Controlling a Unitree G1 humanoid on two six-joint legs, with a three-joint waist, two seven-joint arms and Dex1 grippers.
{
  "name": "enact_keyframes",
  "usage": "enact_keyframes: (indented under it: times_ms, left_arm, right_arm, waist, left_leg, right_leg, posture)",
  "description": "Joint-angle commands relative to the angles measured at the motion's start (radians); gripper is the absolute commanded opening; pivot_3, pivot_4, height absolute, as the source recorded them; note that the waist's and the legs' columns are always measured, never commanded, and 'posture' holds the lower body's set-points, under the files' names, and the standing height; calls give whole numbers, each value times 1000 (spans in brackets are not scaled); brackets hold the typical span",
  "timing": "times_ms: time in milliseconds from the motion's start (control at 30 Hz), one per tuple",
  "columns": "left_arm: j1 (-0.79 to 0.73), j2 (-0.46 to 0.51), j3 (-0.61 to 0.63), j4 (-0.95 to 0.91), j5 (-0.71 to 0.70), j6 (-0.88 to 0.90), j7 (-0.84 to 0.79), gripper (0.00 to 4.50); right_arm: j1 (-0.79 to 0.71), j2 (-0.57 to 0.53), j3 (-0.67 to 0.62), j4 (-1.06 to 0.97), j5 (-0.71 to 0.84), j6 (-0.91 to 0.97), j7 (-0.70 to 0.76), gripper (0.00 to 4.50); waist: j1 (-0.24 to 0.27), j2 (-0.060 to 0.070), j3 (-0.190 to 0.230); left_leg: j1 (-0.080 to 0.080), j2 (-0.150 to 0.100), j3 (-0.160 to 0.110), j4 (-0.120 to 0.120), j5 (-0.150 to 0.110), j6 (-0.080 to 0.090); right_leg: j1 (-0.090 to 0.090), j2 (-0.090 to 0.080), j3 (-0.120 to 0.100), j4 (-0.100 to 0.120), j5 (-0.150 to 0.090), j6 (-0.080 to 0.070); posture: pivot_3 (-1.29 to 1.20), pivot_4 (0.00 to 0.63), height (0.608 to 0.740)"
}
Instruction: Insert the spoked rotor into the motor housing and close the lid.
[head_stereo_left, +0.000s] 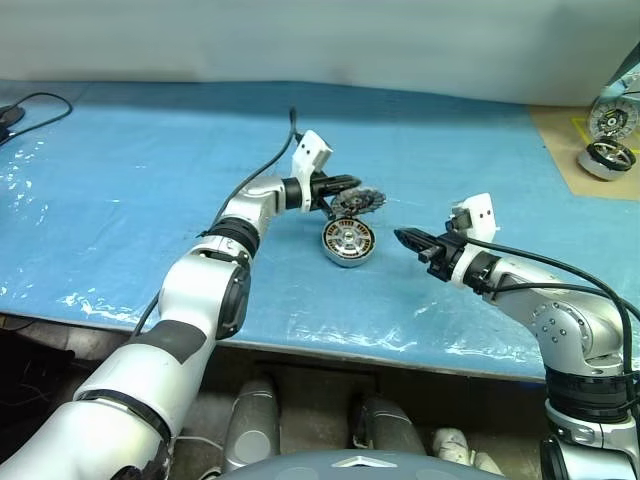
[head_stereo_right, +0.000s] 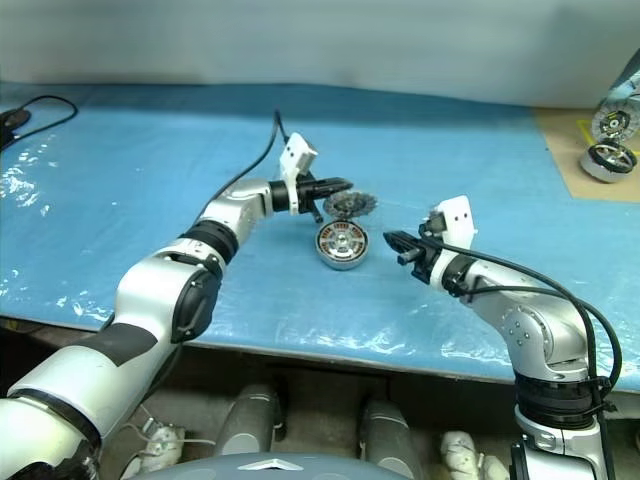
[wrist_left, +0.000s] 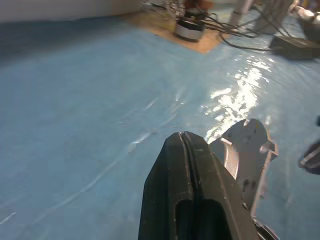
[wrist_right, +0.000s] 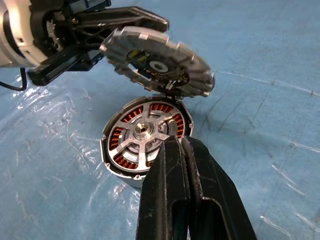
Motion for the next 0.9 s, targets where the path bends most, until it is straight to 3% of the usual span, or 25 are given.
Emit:
enact_keyframes:
  times_ms: [33,333,567,767,900]
  left_arm:
    - [1,9,-57,-35,50,-24,-132,19]
    - [85,29,-161,-43,156,-135,-210,19]
    - [102,41,-188,-55,171,-160,-262,19]
    - [88,79,-102,-129,62,-132,-341,19]
    - [131,143,-62,-297,-24,-42,-417,0]
  right_arm:
    - [5,-10,-51,-66,36,3,-7,0]
    - [54,-87,-169,-110,119,26,18,0]
    - [27,-68,-91,-109,98,14,9,0]
    - [8,-59,-23,-119,91,-9,22,0]
    - [-36,-47,50,-83,50,-47,45,892]
  waist:
    - [0,0,0]
    - [2,0,0]
    - [0,0,0]
    - [-1,1,0]
    - [-4,1,0]
  left_leg:
    - [0,0,0,0,0,0]
    - [2,0,0,-1,0,0]
    - [3,-1,0,-1,2,3]
    - [4,-7,0,-5,4,6]
    - [2,-8,0,-6,4,8]
  right_leg:
    - [0,0,0,0,0,0]
    - [2,-1,-1,-1,0,0]
    - [5,-4,-3,-1,-3,-4]
    - [6,-10,-5,-3,-3,-5]
    - [5,-12,-7,-4,-3,-5]
  posture:
    - [0,150,740]
    - [0,150,740]
    - [0,150,740]
    - [0,150,740]
    - [0,150,740]
